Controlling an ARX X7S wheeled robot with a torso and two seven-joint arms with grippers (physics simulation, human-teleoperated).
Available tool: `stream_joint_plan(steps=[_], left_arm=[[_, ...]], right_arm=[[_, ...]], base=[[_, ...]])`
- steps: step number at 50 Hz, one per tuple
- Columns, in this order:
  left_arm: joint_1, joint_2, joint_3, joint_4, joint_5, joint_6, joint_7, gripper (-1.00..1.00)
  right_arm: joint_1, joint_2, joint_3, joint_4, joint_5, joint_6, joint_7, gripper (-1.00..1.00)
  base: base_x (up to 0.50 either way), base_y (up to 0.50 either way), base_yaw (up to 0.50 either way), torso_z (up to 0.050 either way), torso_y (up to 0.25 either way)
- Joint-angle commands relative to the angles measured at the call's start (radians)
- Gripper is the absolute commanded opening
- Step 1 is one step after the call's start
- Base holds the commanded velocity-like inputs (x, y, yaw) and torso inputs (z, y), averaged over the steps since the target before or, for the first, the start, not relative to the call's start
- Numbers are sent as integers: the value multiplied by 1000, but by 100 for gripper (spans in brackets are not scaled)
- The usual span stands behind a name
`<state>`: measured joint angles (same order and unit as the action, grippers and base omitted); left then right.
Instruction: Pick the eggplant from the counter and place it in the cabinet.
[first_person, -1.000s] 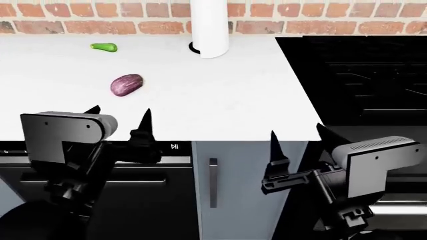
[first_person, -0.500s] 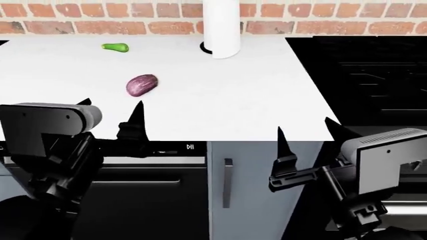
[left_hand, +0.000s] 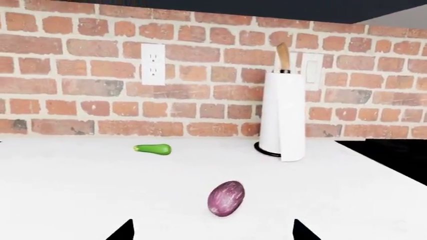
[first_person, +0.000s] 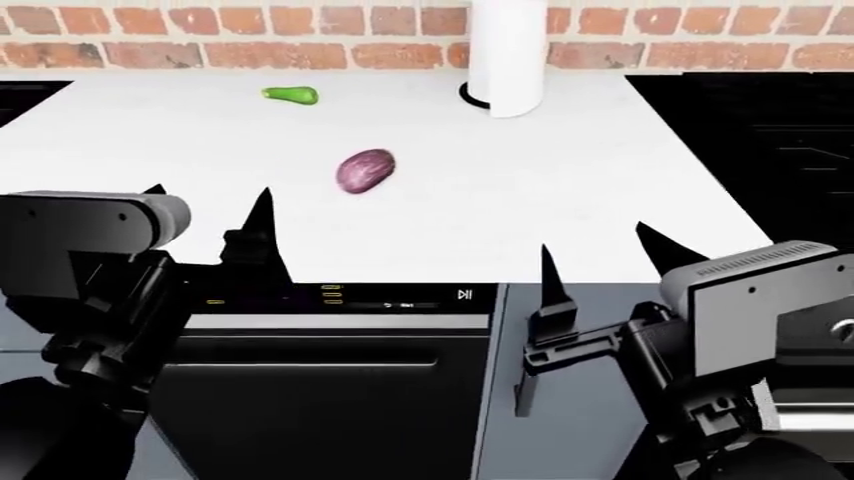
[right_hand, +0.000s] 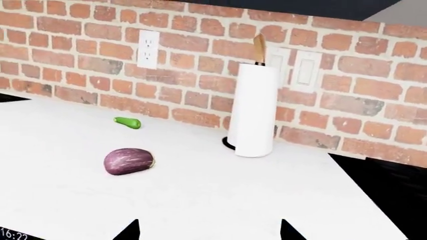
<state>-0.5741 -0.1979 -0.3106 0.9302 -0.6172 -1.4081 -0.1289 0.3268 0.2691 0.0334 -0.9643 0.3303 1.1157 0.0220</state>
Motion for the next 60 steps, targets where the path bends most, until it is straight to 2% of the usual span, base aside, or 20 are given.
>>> stream_joint_plan(steps=[1, 8, 16, 35, 56, 60], left_arm=[[16, -16, 26, -6, -6, 17, -8, 100], [29, -29, 35, 2, -20, 18, -4, 100], [20, -44, 38, 15, -37, 3, -10, 100], [9, -60, 47, -18, -47, 15, -30, 100], [-8, -52, 15, -27, -75, 1, -62, 100], [-14, -48, -2, -20, -86, -10, -69, 100]], right_arm=[[-10, 21, -17, -5, -1, -9, 7, 100], [-9, 15, 4, -2, 16, 2, 7, 100], [-1, 19, 2, -15, 28, 20, 14, 100], [3, 25, -8, 6, 50, 10, 15, 100], [-34, 27, 41, -16, 91, 3, 14, 100], [-22, -13, 132, -31, 202, 58, -38, 100]], base=[[8, 398, 0, 0, 0], [11, 359, 0, 0, 0], [85, 0, 0, 0, 0], [426, 0, 0, 0, 0], [465, 24, 0, 0, 1], [482, 207, 0, 0, 0]])
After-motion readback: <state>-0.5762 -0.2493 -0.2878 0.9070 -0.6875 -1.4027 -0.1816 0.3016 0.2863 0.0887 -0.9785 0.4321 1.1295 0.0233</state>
